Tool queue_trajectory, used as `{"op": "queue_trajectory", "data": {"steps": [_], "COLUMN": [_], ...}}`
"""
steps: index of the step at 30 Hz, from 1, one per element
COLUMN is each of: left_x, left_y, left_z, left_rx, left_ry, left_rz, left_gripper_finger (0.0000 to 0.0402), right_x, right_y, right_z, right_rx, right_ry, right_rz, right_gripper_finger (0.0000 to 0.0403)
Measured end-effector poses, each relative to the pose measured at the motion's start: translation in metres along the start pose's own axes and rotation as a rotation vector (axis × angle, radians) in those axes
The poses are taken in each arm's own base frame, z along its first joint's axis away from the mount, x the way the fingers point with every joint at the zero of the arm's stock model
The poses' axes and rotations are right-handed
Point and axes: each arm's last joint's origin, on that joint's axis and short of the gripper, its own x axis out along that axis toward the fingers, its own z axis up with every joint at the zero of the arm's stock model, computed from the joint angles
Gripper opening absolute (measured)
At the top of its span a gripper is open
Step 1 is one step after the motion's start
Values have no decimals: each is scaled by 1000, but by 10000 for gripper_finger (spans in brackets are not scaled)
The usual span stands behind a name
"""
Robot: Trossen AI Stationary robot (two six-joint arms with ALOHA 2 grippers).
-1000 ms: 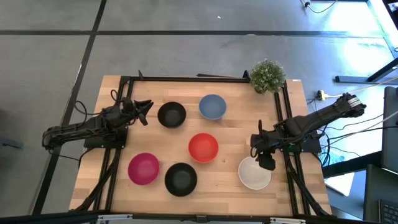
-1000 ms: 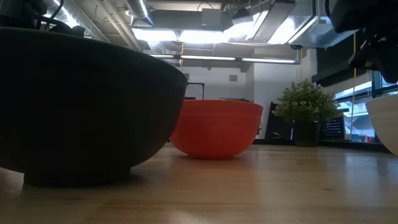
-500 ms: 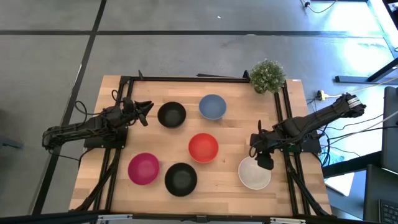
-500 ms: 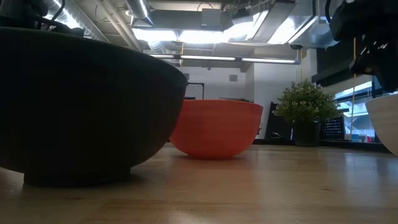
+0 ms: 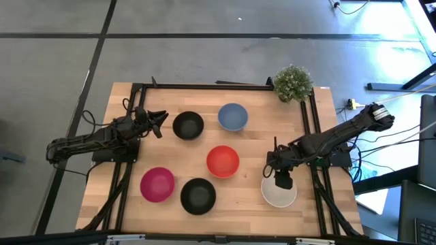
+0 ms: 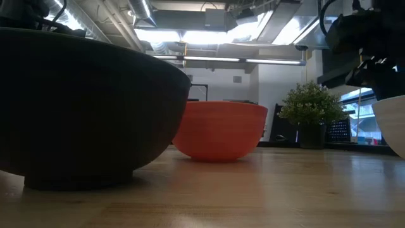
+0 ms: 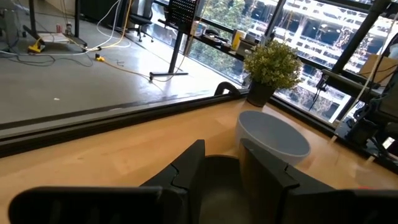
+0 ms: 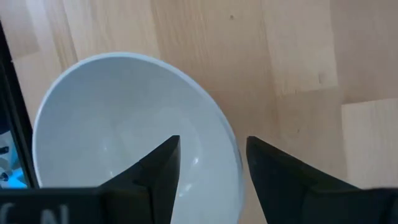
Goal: Nest bowls inside each other
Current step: Stack the white bowl on top of the orange bowl
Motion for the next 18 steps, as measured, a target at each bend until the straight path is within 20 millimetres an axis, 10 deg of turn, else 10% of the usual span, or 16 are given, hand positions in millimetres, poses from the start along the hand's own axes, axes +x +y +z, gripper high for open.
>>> {"op": "queue_trajectory", "data": {"steps": [18], "left_x": [0], "left_y": [2], "left_z": [-4], "left_rx": [18], "left_ry": [37], "left_rz": [13], "left_gripper_finger": [93], "right_x": [10], "right_y": [2], "right_z": [4], "right_rx": [1], "right_ry": [10], "right_rz": [-4], "right_gripper_finger": [25]}}
